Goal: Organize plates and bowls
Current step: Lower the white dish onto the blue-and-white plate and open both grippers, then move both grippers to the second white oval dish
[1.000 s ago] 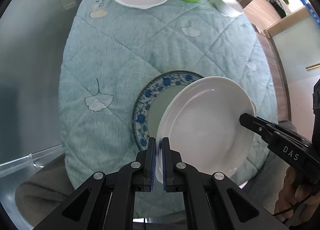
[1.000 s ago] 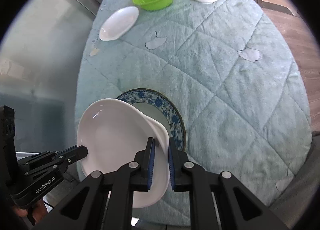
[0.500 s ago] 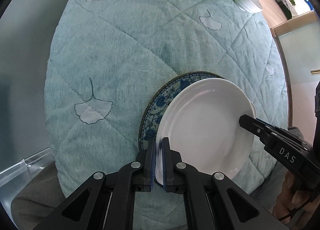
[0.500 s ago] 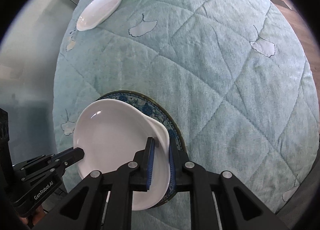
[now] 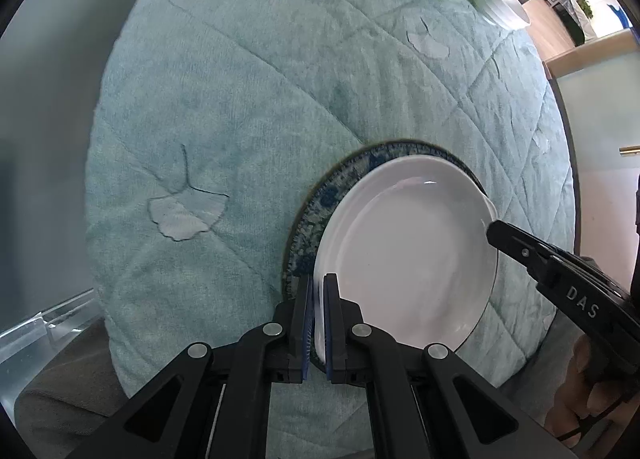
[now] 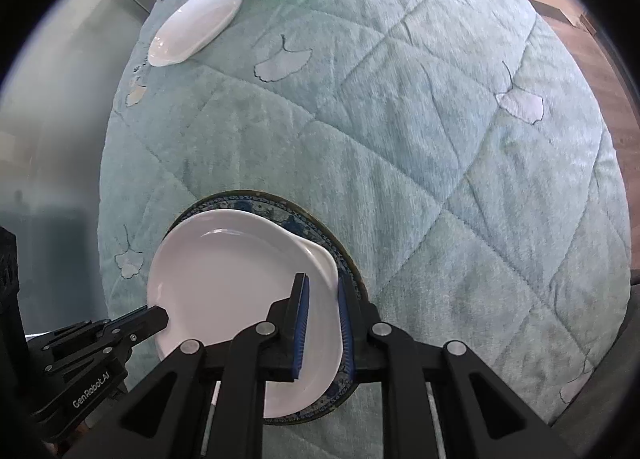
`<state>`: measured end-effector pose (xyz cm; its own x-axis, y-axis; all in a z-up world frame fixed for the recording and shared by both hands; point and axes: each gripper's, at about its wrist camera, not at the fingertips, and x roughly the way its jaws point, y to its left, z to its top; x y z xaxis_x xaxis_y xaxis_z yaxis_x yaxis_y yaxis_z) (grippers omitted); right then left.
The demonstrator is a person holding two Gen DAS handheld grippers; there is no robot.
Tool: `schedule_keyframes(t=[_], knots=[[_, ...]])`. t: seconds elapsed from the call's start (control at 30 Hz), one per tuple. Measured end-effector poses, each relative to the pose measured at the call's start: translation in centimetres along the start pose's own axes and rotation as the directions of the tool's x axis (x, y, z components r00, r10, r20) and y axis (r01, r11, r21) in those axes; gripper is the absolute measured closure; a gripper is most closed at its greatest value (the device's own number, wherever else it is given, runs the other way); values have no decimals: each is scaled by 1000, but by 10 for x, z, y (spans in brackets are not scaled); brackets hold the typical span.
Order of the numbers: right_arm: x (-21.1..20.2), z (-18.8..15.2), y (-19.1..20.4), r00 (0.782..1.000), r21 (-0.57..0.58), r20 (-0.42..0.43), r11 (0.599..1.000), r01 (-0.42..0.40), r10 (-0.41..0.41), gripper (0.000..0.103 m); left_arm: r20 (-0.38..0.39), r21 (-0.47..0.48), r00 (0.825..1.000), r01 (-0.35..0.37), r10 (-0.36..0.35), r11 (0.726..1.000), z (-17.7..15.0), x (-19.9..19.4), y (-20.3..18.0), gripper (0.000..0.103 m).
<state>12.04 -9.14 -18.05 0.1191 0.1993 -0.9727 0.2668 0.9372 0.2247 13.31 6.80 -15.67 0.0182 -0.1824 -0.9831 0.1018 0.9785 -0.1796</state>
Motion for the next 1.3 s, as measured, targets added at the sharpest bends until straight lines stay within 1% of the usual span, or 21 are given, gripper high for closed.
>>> schedule_keyframes(t=[0.07, 0.1, 0.13, 0.17, 0.2, 0.23, 0.27, 0.33, 0.4, 0.5, 0.6, 0.7, 0.73, 0.77, 0.87, 0.9, 0.93, 1.03, 1.1, 1.2, 1.3], knots=[[-8, 0, 0, 1000, -14, 21, 1000, 4, -4, 86, 45, -27, 998, 45, -44, 999, -2, -15, 7, 96], [-13, 0, 0, 999, -28, 36, 1000, 12, -11, 84, 73, -42, 995, 71, -67, 997, -4, -24, 10, 87], [-20, -2, -2, 998, -45, 56, 999, 20, -18, 73, 98, -48, 992, 81, -76, 996, -6, -32, 13, 67], [-28, -4, -4, 997, -60, 78, 998, 24, -19, 53, 128, -46, 989, 82, -76, 996, -9, -41, 15, 53], [-33, -6, -7, 995, -69, 97, 998, 15, -8, 42, 162, -38, 985, 71, -64, 997, -12, -49, 16, 30], [-38, -8, -10, 994, -76, 113, 997, 3, 6, 27, 183, -30, 982, 59, -52, 998, -13, -54, 18, 23], [-43, -12, -15, 991, -90, 131, 996, -16, 28, 26, 185, -22, 981, 55, -50, 998, -14, -55, 20, 23], [-43, -16, -21, 992, -116, 120, 993, -24, 39, 26, 128, -38, 989, 85, -80, 996, -12, -43, 27, 24], [-32, -22, -27, 996, -112, 63, 992, -57, 64, 26, 90, -70, 988, 134, -127, 988, -11, -31, 31, 29], [-13, -30, -30, 994, -70, -21, 992, -109, 107, 26, 53, -59, 982, 183, -180, 981, -9, -13, 33, 36], [-6, -36, -21, 991, -83, -46, 988, -132, 128, 26, 59, -20, 972, 227, -225, 974, -4, -6, 26, 37], [-5, -33, -5, 990, -130, -44, 981, -142, 137, 26, 45, -14, 972, 231, -230, 973, -1, 1, 21, 37], [-5, -31, -1, 990, -144, -43, 979, -142, 137, 26, 43, -20, 971, 238, -237, 971, 1, 3, 20, 41], [-5, -29, 3, 990, -156, -41, 978, -140, 135, 26, 45, -21, 971, 235, -234, 972, 2, 3, 21, 42], [-2, -24, 5, 990, -154, -45, 978, -141, 135, 26, 51, -10, 967, 252, -251, 968, 7, 3, 19, 42], [-1, -23, 4, 990, -152, -48, 978, -141, 135, 26, 48, -10, 963, 265, -265, 964, 8, 4, 17, 48], [0, -21, 5, 990, -151, -51, 979, -140, 133, 26, 42, -8, 961, 274, -274, 962, 9, 6, 16, 51], [1, -19, 7, 991, -153, -46, 980, -129, 123, 26, 33, -3, 966, 256, -256, 967, 13, 8, 11, 51], [-3, -17, 6, 997, -156, -12, 984, -80, 79, 26, 28, -1, 970, 241, -241, 971, 14, 7, 10, 51], [-6, -15, 0, 999, -152, 6, 987, -43, 45, 26, 42, 0, 982, 183, -183, 983, 14, 0, 13, 49], [4, -15, -3, 998, -149, -39, 988, -45, 40, 26, 63, -1, 989, 135, -135, 991, 12, -8, 21, 34]])
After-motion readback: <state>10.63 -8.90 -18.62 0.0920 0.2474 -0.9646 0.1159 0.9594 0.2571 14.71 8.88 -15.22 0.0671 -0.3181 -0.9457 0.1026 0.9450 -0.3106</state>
